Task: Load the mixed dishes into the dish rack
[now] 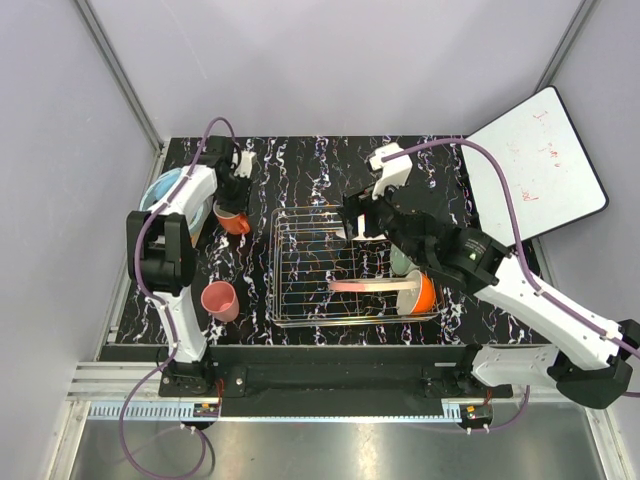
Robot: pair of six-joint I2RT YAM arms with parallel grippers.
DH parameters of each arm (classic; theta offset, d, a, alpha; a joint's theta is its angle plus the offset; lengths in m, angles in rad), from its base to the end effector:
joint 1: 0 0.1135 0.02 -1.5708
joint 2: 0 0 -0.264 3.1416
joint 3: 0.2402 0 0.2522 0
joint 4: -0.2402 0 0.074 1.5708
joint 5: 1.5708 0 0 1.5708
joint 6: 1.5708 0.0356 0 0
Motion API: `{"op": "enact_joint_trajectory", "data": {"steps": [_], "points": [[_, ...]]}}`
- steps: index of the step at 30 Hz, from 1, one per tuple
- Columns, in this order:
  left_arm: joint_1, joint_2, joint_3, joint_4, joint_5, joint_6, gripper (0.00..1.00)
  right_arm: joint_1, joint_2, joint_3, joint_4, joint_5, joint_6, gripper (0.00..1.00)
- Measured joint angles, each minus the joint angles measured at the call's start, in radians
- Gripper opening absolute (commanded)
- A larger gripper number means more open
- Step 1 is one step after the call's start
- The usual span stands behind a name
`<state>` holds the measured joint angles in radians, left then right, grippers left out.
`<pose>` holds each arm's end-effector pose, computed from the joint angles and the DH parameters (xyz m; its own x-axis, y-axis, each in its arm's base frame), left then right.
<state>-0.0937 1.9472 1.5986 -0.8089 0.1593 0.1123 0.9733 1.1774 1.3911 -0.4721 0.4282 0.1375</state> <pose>0.4093 -0.0441 0.2318 -0.8886 0.1946 -0.4154 0.2570 0.9613 -0.0994 0.1519 0.1970 0.4407 -0.2145 -0.0936 -0.9722 -0.5016 0.8647 0.0274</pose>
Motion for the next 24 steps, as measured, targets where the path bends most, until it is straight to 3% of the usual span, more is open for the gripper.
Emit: {"op": "enact_joint_trajectory", "data": {"steps": [2,5,9,13,19,24], "points": [[-0.002,0.010,0.000,0.005,0.000,-0.002,0.22,-0.001,-0.005,-0.012,0.005,0.000,0.003,0.82],[-0.004,0.014,0.000,0.007,0.002,-0.004,0.00,-0.003,-0.005,-0.031,0.006,0.000,0.008,0.82],[-0.005,0.014,0.003,0.016,-0.011,0.007,0.00,-0.011,-0.005,-0.043,0.007,-0.001,0.010,0.82],[-0.003,0.008,0.009,0.004,0.000,0.011,0.00,-0.020,-0.005,-0.044,0.014,-0.004,0.016,0.89],[0.035,-0.038,0.185,-0.200,0.238,-0.020,0.00,-0.055,0.010,-0.043,0.057,-0.084,0.055,1.00],[0.063,-0.324,0.321,-0.173,0.536,-0.019,0.00,-0.205,0.044,-0.058,0.151,-0.314,0.251,1.00]]}}
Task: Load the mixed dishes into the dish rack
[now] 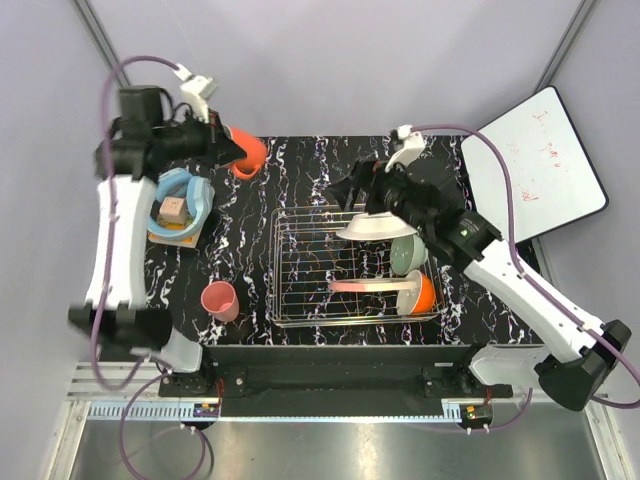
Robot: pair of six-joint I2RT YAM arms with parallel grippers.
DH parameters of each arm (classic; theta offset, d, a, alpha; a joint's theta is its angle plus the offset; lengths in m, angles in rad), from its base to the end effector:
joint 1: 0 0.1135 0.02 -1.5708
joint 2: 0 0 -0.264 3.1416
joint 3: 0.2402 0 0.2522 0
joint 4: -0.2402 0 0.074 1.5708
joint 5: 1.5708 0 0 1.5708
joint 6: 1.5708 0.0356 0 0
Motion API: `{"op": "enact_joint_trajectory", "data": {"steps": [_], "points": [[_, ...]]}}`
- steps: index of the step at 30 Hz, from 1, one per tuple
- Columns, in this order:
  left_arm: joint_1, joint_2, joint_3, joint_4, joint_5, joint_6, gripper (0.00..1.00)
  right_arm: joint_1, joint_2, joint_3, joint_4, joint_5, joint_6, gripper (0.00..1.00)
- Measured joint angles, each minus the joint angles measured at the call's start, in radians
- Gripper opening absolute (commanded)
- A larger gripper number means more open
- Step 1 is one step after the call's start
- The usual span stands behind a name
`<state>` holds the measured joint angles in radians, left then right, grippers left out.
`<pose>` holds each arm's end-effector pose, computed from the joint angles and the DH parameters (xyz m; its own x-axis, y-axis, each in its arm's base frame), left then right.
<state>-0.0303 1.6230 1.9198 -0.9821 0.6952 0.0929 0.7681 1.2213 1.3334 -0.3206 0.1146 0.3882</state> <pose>0.3281 -0.0328 0.4420 -0.5817 0.0889 -0.8085 0.5754 0.7475 -0.3318 0.1994 0.1870 0.4259 -0.3686 0.1668 -0.9145 -0.5080 0.7877 0.3484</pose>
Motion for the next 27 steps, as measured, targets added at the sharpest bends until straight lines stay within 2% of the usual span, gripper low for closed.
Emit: {"op": "enact_joint_trajectory", "data": {"steps": [2,5,8,10,15,18,22,27], "points": [[0.003,-0.151,-0.014,0.050,0.123,-0.011,0.00,-0.073,0.009,-0.036,0.080,-0.108,0.120,1.00],[0.012,-0.389,-0.154,0.232,0.338,-0.088,0.00,-0.137,0.043,-0.091,0.206,-0.254,0.293,1.00],[0.013,-0.513,-0.286,0.394,0.536,-0.209,0.00,-0.158,0.130,-0.169,0.462,-0.439,0.529,1.00],[0.013,-0.512,-0.357,0.485,0.611,-0.256,0.00,-0.165,0.194,-0.215,0.631,-0.529,0.674,1.00],[0.040,-0.434,-0.567,0.704,0.638,-0.396,0.00,-0.180,0.385,-0.298,1.139,-0.659,1.075,1.00],[0.065,-0.396,-0.640,0.822,0.632,-0.493,0.00,-0.182,0.442,-0.321,1.338,-0.679,1.225,1.00],[0.071,-0.394,-0.653,0.937,0.634,-0.570,0.00,-0.182,0.446,-0.322,1.473,-0.696,1.303,1.00],[0.068,-0.398,-0.653,1.058,0.638,-0.642,0.00,-0.182,0.444,-0.305,1.468,-0.732,1.291,1.00]]}}
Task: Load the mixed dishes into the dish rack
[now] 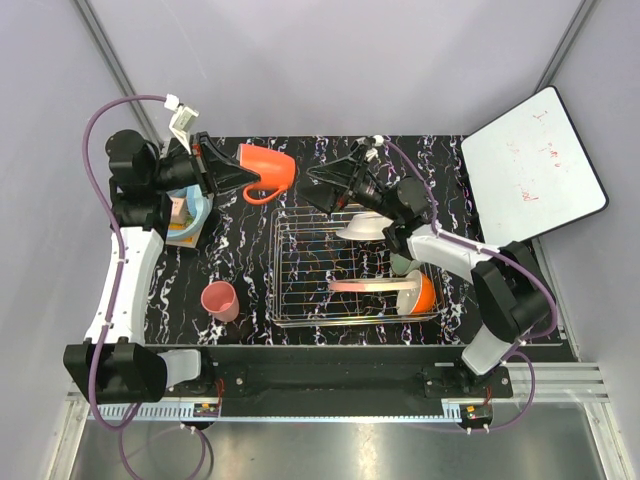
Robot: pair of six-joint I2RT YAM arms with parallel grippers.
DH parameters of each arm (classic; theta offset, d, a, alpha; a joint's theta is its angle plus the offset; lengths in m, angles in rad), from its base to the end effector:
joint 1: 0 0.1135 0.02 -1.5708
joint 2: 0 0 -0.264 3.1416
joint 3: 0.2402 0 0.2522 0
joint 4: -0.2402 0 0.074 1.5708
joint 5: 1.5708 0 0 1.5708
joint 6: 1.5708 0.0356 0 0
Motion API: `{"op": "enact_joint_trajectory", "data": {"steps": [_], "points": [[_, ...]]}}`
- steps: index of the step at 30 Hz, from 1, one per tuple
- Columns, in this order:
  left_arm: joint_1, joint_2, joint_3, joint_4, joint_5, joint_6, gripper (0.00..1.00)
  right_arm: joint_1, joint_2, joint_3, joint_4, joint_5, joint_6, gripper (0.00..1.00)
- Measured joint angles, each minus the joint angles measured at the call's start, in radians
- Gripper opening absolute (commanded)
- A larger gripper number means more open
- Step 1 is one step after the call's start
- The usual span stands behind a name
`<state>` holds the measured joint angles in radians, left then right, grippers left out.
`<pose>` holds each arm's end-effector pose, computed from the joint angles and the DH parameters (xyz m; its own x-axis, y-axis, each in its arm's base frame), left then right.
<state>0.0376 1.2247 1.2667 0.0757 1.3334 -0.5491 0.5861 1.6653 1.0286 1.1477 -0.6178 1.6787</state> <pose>0.2556 -0.0250 0.4417 -0.3987 -0.1378 -0.9067 0.8765 0.2337 -0.4209 0.2947 0.2204 0.3293 -0.9106 0.3682 -0.1877 -0.3112 -0.3120 0.8977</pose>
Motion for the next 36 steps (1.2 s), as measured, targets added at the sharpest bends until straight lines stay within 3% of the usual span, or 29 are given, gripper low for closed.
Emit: {"op": "enact_joint_trajectory", "data": {"steps": [23,36], "points": [[-0.052,0.001,-0.047,0.098,-0.013,-0.055,0.00,0.032,0.080,0.155,-0.154,-0.032,-0.078,1.00],[-0.065,0.002,-0.069,0.092,-0.017,-0.050,0.00,0.073,0.156,0.211,-0.124,0.000,-0.078,0.99]]}}
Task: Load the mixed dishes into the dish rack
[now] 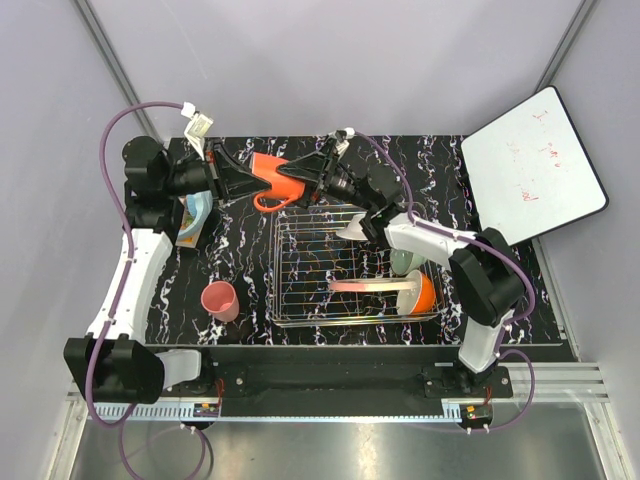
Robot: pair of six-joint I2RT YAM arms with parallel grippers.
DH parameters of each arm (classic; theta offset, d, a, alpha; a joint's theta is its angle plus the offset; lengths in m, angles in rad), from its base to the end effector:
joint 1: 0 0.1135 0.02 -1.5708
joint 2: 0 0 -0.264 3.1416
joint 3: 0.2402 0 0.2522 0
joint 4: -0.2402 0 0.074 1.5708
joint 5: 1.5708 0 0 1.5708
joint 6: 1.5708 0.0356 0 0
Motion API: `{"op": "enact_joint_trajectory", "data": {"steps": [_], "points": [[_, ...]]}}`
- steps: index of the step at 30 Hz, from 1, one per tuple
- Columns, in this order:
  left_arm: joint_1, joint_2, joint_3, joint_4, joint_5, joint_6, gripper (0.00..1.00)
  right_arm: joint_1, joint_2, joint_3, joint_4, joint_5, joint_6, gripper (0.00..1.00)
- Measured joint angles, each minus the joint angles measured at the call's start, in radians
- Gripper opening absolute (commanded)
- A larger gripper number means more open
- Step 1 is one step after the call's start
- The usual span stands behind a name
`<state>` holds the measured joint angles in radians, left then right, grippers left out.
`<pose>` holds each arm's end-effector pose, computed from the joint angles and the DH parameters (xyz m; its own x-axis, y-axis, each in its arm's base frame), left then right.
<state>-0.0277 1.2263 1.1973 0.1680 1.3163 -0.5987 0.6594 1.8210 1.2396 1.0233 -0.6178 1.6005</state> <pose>0.2585 -0.0416 0.4264 -0.4295 -0.1300 -0.8937 0.8753 0.1838 -0.4474 0.3163 0.2712 0.3289 -0.9229 0.3156 -0.2208 -0.3107 -0.2715 0.9109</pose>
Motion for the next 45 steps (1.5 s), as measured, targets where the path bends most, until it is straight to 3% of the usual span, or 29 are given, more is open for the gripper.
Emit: {"op": "enact_joint_trajectory", "data": {"steps": [3,4,5,7,9,10,12,15,19,20,24,31,36,41,45], "points": [[-0.001,0.000,-0.002,-0.005,0.000,0.004,0.00,0.009,-0.002,0.002,-0.021,0.018,-0.034,0.87],[-0.001,0.000,-0.002,-0.007,0.000,0.006,0.00,0.011,-0.003,0.002,-0.025,0.023,-0.040,0.71],[-0.001,0.000,-0.002,-0.012,-0.001,0.008,0.00,0.011,-0.003,0.004,-0.026,0.026,-0.043,0.65],[0.000,0.000,-0.003,-0.011,-0.005,0.012,0.00,0.012,-0.004,0.009,-0.034,0.026,-0.055,0.42],[-0.001,-0.002,-0.003,-0.008,-0.007,0.011,0.00,0.012,-0.004,0.010,-0.035,0.026,-0.061,0.26],[-0.001,-0.002,-0.003,-0.010,-0.008,0.012,0.00,0.012,-0.004,0.010,-0.035,0.026,-0.063,0.12],[0.000,-0.002,-0.002,-0.020,-0.008,0.025,0.01,0.011,-0.004,0.010,-0.035,0.029,-0.061,0.01],[0.001,-0.007,0.003,-0.094,-0.014,0.100,0.41,0.011,-0.004,0.010,-0.045,0.024,-0.074,0.00],[0.015,-0.002,0.049,-0.373,-0.051,0.338,0.66,0.006,-0.027,0.010,-0.204,0.014,-0.159,0.00],[0.023,0.002,0.059,-0.422,-0.053,0.380,0.77,0.006,-0.043,0.011,-0.280,0.014,-0.206,0.00],[0.114,0.079,0.184,-0.799,-0.058,0.655,0.99,0.003,-0.101,0.078,-0.625,0.027,-0.431,0.00],[0.286,0.083,0.196,-1.081,-0.049,0.855,0.99,-0.006,-0.174,0.153,-0.975,0.078,-0.706,0.00],[0.314,0.021,0.183,-1.235,-0.150,0.970,0.99,-0.003,-0.117,0.318,-1.287,0.193,-0.896,0.00],[0.324,0.034,0.181,-1.413,-0.245,1.085,0.99,0.029,-0.035,0.397,-1.470,0.332,-1.034,0.00],[0.336,0.050,0.142,-1.467,-0.290,1.126,0.99,0.082,0.055,0.463,-1.575,0.423,-1.128,0.00]]}}
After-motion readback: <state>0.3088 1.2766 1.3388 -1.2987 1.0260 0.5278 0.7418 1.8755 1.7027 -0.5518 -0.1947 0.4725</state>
